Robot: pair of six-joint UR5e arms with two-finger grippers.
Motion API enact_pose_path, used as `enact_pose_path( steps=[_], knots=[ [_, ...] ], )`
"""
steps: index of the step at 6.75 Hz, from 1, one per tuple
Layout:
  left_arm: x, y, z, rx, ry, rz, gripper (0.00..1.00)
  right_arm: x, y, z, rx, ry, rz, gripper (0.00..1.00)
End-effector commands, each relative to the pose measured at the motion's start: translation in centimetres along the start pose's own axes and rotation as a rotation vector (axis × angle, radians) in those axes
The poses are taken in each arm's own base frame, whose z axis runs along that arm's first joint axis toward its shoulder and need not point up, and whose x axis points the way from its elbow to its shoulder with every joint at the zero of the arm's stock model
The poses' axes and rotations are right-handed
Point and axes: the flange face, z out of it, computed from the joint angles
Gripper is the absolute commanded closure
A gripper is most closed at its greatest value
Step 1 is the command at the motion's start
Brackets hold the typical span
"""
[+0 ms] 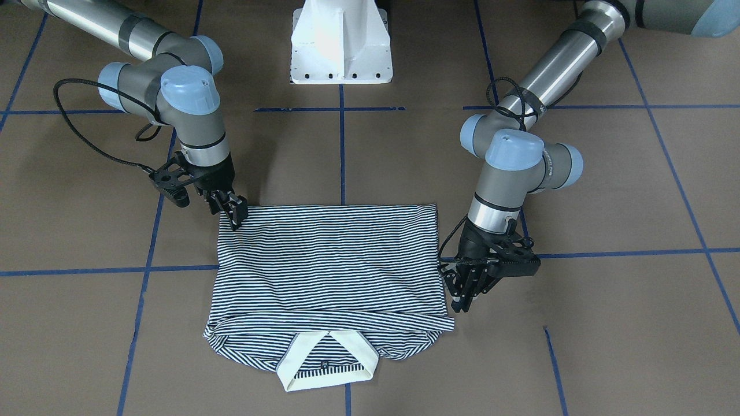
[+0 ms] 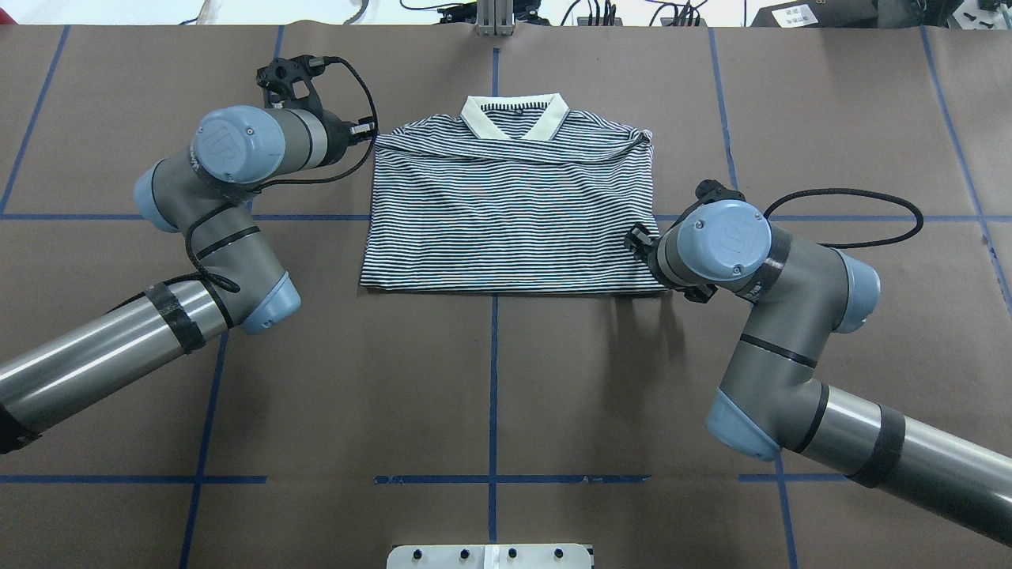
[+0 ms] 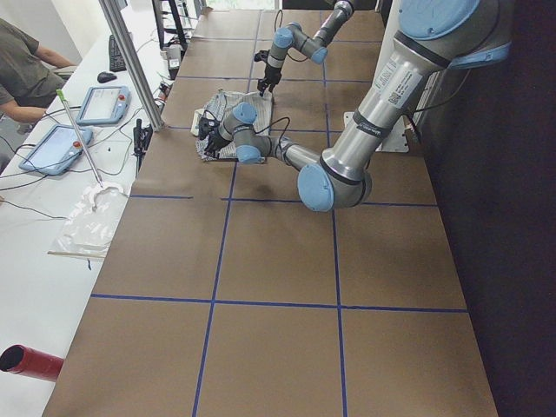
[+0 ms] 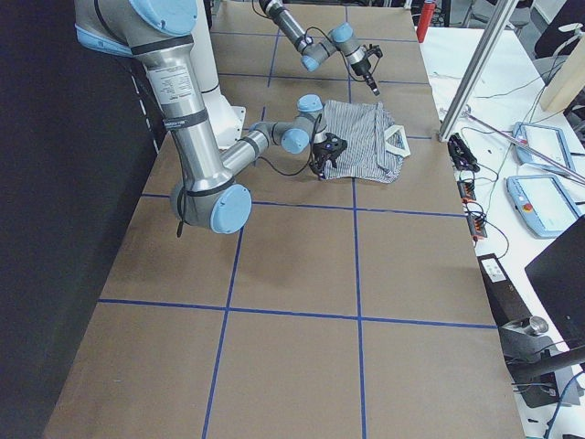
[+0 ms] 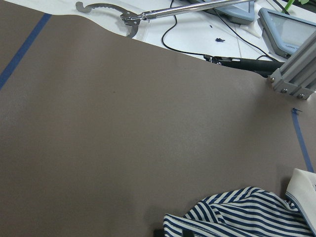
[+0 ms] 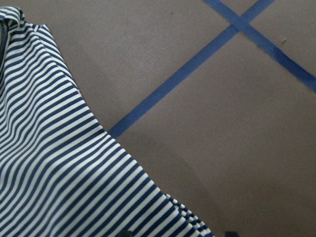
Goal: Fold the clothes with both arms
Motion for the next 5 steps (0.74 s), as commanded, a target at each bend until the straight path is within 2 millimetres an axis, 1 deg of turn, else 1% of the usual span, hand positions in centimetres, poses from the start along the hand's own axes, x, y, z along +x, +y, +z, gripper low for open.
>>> enact_pose_path(
  steps=[1,2,3,4,5],
  knots=[
    [-0.6,0.4,0.2,-0.004,-0.007,0.002,0.76,0.7,0.8,-0.2,-0.003,0.0,-0.012,0.3],
    [-0.7,0.4,0.2,-0.005,-0.009,0.002,0.76,1.8,0.9,-1.0,-0.009,-0.006,-0.017,0.3],
    [-0.7,0.4,0.2,-0.005,-0.009,0.002,0.76,2.5,1.3,-0.9,-0.013,0.001,-0.024,0.35],
    [-0.7,0.4,0.2,-0.005,-0.01,0.002,0.76,2.7,1.7,-0.7,-0.013,0.003,-0.03,0.38],
    [-0.7,0.4,0.2,-0.005,-0.009,0.002,0.76,2.7,2.0,-0.6,-0.011,0.003,-0.034,0.4]
  ],
)
